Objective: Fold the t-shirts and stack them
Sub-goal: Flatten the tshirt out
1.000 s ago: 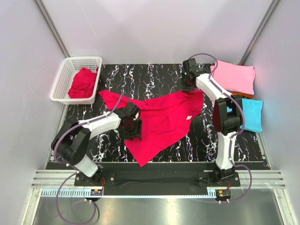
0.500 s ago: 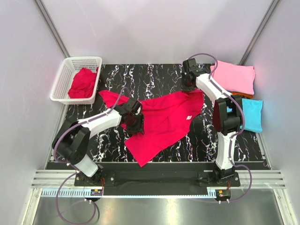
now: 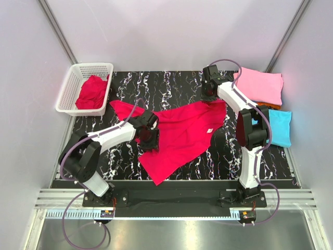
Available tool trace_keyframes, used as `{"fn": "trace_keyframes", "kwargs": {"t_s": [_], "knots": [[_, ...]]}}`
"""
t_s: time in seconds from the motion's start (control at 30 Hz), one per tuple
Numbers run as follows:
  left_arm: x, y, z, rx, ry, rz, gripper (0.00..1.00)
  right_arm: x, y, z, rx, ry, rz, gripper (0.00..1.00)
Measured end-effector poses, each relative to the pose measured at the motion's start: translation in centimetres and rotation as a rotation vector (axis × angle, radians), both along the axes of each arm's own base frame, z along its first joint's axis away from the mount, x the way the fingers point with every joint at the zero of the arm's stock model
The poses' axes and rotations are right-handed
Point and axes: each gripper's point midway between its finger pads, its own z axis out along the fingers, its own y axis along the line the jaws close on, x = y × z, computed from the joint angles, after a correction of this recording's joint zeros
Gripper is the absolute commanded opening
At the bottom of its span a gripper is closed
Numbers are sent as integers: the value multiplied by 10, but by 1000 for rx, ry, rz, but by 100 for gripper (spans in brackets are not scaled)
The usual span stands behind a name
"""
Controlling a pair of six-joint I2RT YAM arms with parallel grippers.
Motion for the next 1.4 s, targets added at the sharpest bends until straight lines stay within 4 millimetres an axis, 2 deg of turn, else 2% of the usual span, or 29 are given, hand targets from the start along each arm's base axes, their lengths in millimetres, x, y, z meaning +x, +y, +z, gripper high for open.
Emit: {"fn": "trace_keyframes", "kwargs": {"t_s": [0.13,0.27,0.47,0.77,0.8,0.83,0.87,1.1,1.2,1.27,1.4], "knots": [[-5,1,-5,22,14,-16,41,0,0,0,0,-1,-1,0],[-10,3,-10,43,26,-24,32,-1,0,1,1,-1,-5,0],[-15,8,-17,70,47,-27,29,-4,-1,1,1,2,-8,0],[-15,8,-19,79,45,-33,19,-9,-2,-2,2,15,-14,0],[-15,8,-19,80,45,-33,15,-9,-3,-3,2,17,-15,0],[-15,8,-19,80,45,-32,5,-10,-3,-3,2,19,-17,0],[-15,8,-19,81,45,-29,0,-11,-3,-4,2,21,-18,0],[-13,13,-12,95,18,-25,0,-14,-4,-2,5,21,-21,0],[-10,18,10,106,-25,-14,0,-16,-4,3,6,13,-21,0],[1,16,38,97,-88,-4,0,-16,-5,10,9,0,-22,0],[42,6,128,11,-295,41,0,-19,-7,30,15,-32,-24,2]]}}
